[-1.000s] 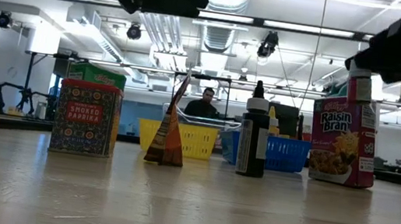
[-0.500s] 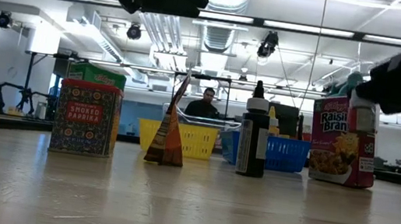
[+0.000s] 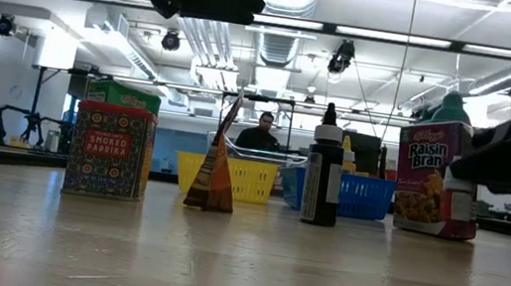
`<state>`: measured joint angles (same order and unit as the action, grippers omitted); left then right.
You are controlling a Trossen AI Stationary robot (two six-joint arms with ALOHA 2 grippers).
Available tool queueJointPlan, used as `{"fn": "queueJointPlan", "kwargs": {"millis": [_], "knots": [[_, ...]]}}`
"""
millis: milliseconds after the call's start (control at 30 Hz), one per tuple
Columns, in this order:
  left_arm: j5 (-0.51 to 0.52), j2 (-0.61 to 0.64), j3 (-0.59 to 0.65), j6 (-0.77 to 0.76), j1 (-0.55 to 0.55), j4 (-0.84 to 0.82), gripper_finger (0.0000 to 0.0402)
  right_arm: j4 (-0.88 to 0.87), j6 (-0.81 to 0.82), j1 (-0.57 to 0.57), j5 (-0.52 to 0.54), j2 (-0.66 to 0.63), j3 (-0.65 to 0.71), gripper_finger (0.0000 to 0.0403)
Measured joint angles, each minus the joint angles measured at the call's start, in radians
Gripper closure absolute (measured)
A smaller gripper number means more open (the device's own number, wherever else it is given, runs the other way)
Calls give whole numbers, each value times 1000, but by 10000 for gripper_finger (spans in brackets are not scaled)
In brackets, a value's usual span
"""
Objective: Pick & Place Kitchen Items
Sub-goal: Move the red food coloring bottle
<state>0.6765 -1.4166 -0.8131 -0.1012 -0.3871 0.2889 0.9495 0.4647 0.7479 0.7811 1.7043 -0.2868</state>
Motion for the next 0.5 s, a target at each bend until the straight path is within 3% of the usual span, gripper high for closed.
{"fn": "queueJointPlan", "kwargs": {"millis": [300,500], "knots": [[2,0,0,0,1,2,183,106,14,0,4,141,-20,341],[3,0,0,0,1,3,183,114,47,0,11,161,-27,335]]}}
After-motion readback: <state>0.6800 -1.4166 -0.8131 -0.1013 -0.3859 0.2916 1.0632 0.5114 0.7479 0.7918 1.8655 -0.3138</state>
